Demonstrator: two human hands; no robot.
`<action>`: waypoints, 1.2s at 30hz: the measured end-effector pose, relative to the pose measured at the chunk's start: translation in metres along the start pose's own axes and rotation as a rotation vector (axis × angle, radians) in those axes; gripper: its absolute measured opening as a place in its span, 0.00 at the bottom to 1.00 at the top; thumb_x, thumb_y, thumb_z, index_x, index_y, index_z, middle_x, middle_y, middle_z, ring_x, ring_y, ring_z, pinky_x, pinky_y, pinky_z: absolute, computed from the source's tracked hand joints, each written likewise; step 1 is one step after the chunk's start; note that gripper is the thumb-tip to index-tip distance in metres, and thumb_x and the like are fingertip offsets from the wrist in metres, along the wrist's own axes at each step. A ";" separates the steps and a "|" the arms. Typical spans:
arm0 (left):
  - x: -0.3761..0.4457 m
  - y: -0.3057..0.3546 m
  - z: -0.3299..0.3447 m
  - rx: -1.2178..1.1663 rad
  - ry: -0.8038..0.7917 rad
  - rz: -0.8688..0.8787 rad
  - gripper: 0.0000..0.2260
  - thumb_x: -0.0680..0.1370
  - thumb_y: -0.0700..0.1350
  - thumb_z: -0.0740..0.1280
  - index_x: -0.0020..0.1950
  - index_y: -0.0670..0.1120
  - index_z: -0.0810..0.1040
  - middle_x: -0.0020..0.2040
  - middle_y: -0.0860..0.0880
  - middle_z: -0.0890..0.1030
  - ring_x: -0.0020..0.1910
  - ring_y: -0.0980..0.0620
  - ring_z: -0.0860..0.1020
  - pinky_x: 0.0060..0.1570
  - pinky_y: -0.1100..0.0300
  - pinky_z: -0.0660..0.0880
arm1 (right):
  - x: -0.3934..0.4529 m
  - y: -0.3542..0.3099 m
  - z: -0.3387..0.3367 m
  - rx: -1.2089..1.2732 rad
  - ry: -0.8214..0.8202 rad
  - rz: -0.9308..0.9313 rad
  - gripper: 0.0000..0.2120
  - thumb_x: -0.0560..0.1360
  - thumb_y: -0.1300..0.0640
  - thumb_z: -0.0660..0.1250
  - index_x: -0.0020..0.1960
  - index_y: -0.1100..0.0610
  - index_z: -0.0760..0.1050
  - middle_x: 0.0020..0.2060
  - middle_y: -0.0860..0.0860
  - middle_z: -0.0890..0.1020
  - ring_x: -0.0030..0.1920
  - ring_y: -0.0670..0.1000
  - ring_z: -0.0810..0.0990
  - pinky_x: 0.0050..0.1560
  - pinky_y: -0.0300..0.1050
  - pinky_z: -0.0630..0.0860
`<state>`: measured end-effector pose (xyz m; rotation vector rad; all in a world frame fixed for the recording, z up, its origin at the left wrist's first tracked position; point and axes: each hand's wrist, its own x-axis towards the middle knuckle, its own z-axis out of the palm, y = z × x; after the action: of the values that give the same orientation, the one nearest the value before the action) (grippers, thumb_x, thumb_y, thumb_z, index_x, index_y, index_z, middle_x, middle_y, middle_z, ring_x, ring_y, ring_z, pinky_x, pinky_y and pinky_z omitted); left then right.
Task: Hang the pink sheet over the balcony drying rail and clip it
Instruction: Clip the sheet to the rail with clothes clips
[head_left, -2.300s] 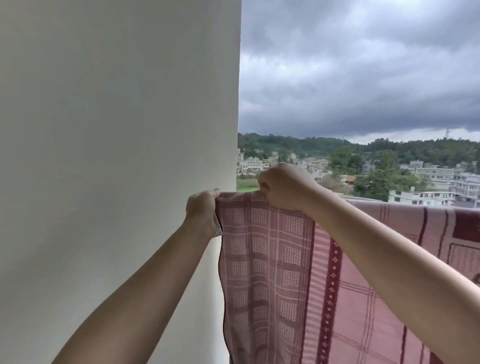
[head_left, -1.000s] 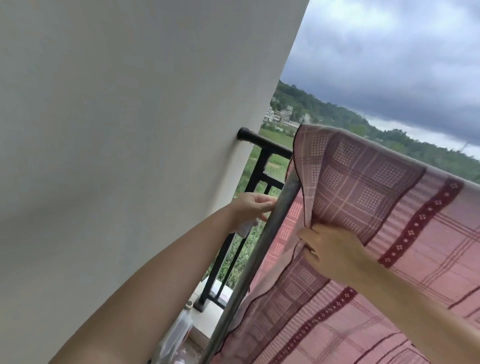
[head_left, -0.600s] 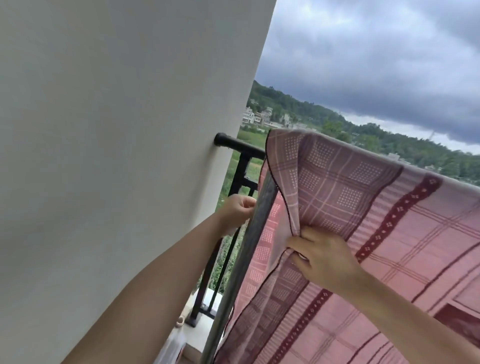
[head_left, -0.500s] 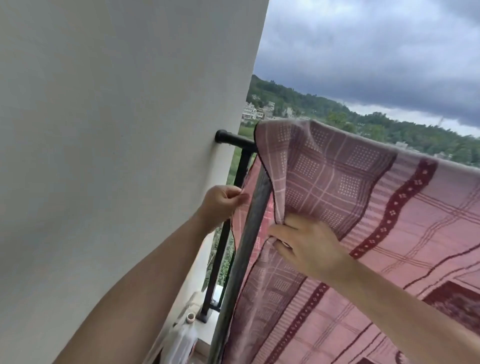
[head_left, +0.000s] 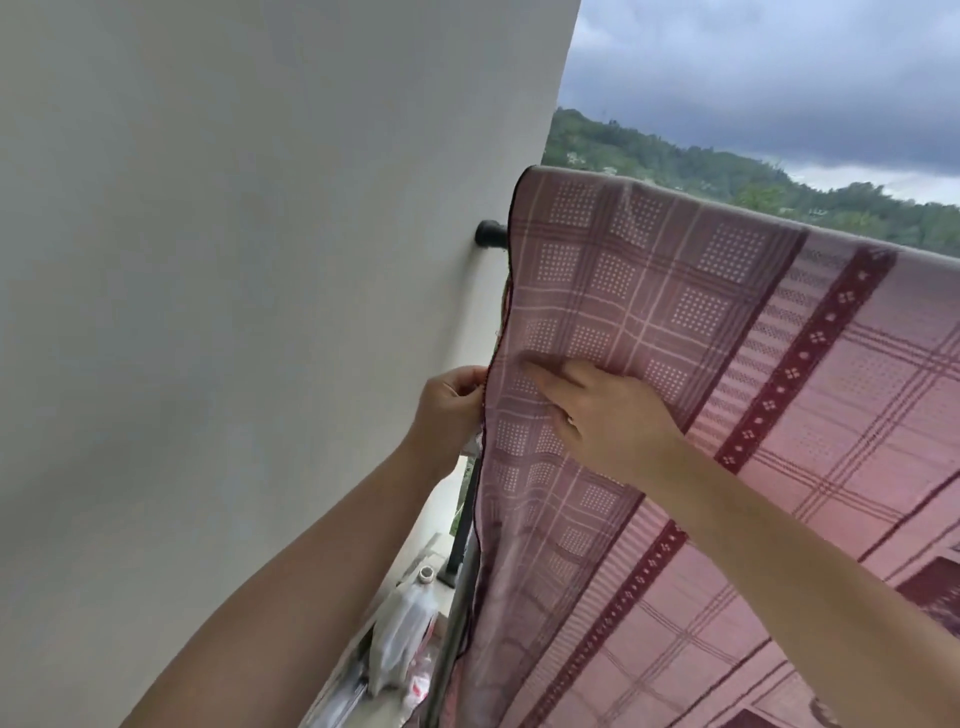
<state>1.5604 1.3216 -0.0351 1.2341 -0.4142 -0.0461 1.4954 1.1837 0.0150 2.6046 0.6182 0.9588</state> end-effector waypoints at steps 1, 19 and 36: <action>0.000 0.001 -0.001 0.020 0.023 0.016 0.14 0.75 0.30 0.60 0.33 0.43 0.76 0.18 0.55 0.75 0.19 0.61 0.70 0.21 0.71 0.67 | 0.005 -0.002 -0.006 -0.038 -0.075 0.008 0.22 0.73 0.55 0.58 0.67 0.48 0.65 0.41 0.50 0.81 0.32 0.53 0.81 0.26 0.43 0.76; -0.005 0.001 -0.002 0.037 -0.020 0.002 0.09 0.78 0.39 0.60 0.40 0.40 0.77 0.22 0.57 0.78 0.20 0.63 0.72 0.22 0.72 0.68 | 0.034 -0.008 -0.018 -0.176 -0.335 -0.007 0.23 0.77 0.61 0.52 0.71 0.49 0.55 0.52 0.53 0.77 0.49 0.57 0.79 0.36 0.46 0.67; -0.014 -0.035 0.019 1.178 0.606 0.739 0.09 0.69 0.42 0.61 0.32 0.44 0.79 0.29 0.49 0.80 0.27 0.50 0.78 0.26 0.63 0.73 | 0.032 0.021 -0.067 -0.011 -0.391 -0.241 0.23 0.75 0.47 0.50 0.41 0.62 0.77 0.36 0.55 0.75 0.32 0.50 0.72 0.32 0.45 0.75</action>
<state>1.5474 1.2957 -0.0662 2.0471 -0.3278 1.3383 1.4785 1.1895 0.0898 2.5301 0.7885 0.3643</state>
